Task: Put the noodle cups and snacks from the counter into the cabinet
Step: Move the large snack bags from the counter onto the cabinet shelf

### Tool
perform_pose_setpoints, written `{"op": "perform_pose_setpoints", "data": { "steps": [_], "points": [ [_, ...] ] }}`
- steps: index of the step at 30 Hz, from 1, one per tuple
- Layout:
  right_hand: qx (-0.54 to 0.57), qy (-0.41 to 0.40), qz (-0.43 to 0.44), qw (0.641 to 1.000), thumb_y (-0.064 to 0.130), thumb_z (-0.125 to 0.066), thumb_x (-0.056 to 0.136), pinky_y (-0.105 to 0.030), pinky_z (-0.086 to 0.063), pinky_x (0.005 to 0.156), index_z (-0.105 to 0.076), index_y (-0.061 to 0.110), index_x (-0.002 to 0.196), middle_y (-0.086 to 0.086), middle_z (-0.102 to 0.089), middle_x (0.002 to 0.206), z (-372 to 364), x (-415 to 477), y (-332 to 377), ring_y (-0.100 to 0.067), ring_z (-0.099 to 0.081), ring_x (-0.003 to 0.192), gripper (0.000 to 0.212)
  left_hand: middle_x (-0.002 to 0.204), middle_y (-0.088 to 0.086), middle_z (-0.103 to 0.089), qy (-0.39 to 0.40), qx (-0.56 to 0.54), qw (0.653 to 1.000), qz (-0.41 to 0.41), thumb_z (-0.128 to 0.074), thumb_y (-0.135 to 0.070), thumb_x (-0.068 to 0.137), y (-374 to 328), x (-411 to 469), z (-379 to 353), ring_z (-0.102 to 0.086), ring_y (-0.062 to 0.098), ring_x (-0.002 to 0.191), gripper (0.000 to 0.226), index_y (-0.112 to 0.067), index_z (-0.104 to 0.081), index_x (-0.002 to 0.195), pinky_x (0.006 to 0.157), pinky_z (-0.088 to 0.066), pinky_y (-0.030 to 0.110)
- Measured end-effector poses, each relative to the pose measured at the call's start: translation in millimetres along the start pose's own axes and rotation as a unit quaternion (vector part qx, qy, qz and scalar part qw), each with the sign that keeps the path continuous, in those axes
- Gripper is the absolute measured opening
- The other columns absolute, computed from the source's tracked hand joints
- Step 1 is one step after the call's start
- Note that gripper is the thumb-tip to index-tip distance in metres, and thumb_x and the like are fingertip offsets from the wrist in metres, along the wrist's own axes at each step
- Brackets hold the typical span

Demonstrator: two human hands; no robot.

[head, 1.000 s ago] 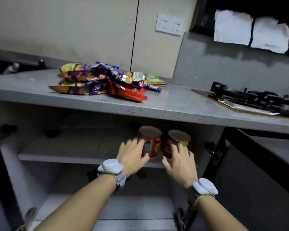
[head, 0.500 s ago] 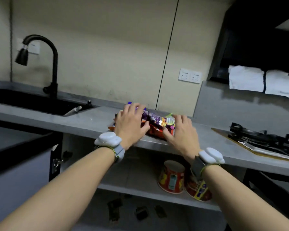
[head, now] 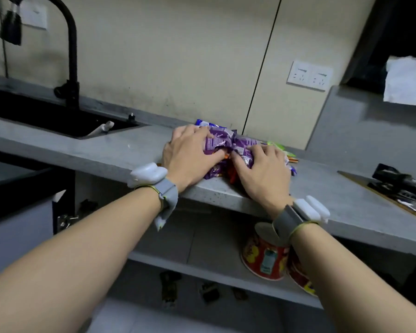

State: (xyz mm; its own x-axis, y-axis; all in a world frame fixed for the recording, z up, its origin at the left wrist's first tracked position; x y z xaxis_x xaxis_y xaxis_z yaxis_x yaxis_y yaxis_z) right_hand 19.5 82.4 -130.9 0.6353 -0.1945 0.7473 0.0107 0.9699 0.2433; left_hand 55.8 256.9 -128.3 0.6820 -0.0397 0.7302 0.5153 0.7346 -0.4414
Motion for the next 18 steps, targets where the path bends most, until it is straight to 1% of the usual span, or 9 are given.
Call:
{"op": "perform_pose_setpoints", "data": {
  "steps": [3,5,7,10,12,15,17,18],
  "points": [
    [0.030,0.005,-0.009,0.999,0.047,-0.040,0.096,-0.049,-0.041,0.097,-0.063,0.025,0.118,-0.004,-0.057,0.128,2,5,-3,-0.028,-0.042,0.127,0.039,0.119,-0.008,-0.057,-0.035,-0.024,0.999,-0.014,-0.060,-0.053,0.080,0,-2,1,-0.043,0.019,0.123,0.038,-0.034,-0.061,0.113,0.096,-0.044,0.039],
    [0.034,-0.008,0.005,0.999,0.037,-0.037,0.098,-0.047,-0.041,0.094,-0.062,0.025,0.118,-0.004,-0.060,0.127,7,10,-6,-0.029,-0.046,0.121,0.035,0.122,-0.007,-0.056,-0.062,-0.025,0.997,-0.034,-0.059,-0.050,0.081,-1,-2,5,-0.043,0.018,0.124,0.039,-0.034,-0.061,0.117,0.097,-0.044,0.038],
    [0.027,-0.037,0.017,0.999,0.033,-0.037,0.098,-0.047,-0.040,0.090,-0.061,0.025,0.120,-0.002,-0.060,0.127,17,14,-5,-0.030,-0.049,0.116,0.034,0.125,-0.006,-0.055,-0.082,-0.019,0.995,-0.050,-0.058,-0.049,0.083,-7,-1,15,-0.042,0.018,0.125,0.043,-0.034,-0.060,0.122,0.098,-0.043,0.037],
    [0.062,-0.096,0.027,0.993,0.032,-0.038,0.099,-0.045,-0.040,0.089,-0.059,0.026,0.125,0.002,-0.057,0.132,47,11,1,-0.027,-0.049,0.119,0.035,0.128,-0.007,-0.053,-0.099,-0.033,0.992,-0.067,-0.055,-0.054,0.082,-19,-6,37,-0.042,0.017,0.126,0.050,-0.034,-0.057,0.127,0.097,-0.044,0.036],
    [0.059,-0.128,0.039,0.989,0.032,-0.039,0.098,-0.045,-0.040,0.090,-0.058,0.027,0.129,0.003,-0.056,0.135,69,-12,2,-0.026,-0.047,0.122,0.037,0.129,-0.006,-0.054,-0.105,-0.043,0.990,-0.085,-0.051,-0.057,0.079,-29,-26,51,-0.043,0.018,0.126,0.054,-0.033,-0.059,0.127,0.098,-0.043,0.035],
    [0.045,-0.147,0.060,0.986,0.035,-0.039,0.096,-0.044,-0.040,0.090,-0.057,0.027,0.132,0.003,-0.053,0.139,93,-56,1,-0.025,-0.044,0.126,0.041,0.128,-0.002,-0.057,-0.113,-0.073,0.986,-0.096,-0.053,-0.052,0.079,-38,-66,71,-0.047,0.021,0.122,0.054,-0.029,-0.060,0.127,0.101,-0.041,0.030],
    [0.034,-0.152,0.062,0.986,0.036,-0.038,0.096,-0.041,-0.039,0.092,-0.056,0.027,0.132,0.003,-0.053,0.139,106,-92,0,-0.023,-0.043,0.128,0.042,0.128,0.000,-0.057,-0.108,-0.068,0.986,-0.104,-0.056,-0.049,0.080,-42,-100,82,-0.048,0.022,0.120,0.052,-0.026,-0.061,0.127,0.101,-0.041,0.029],
    [0.033,-0.163,0.069,0.984,0.036,-0.038,0.096,-0.040,-0.038,0.093,-0.056,0.027,0.133,0.002,-0.053,0.139,113,-94,-1,-0.023,-0.043,0.129,0.042,0.129,0.001,-0.057,-0.110,-0.064,0.986,-0.108,-0.056,-0.049,0.082,-44,-101,86,-0.047,0.022,0.121,0.053,-0.025,-0.060,0.129,0.100,-0.041,0.028]
  ]
}}
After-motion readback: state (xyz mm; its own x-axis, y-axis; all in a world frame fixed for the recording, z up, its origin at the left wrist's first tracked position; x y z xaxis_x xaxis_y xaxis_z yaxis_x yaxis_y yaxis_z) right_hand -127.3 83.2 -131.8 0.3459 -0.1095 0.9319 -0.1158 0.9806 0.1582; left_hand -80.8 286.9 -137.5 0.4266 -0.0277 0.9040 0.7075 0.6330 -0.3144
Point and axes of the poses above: each hand's wrist, its own x-axis towards the middle knuckle, its own z-axis out of the back of the hand, y = z × x, the point moved 7 cm from there along x, towards the middle knuckle
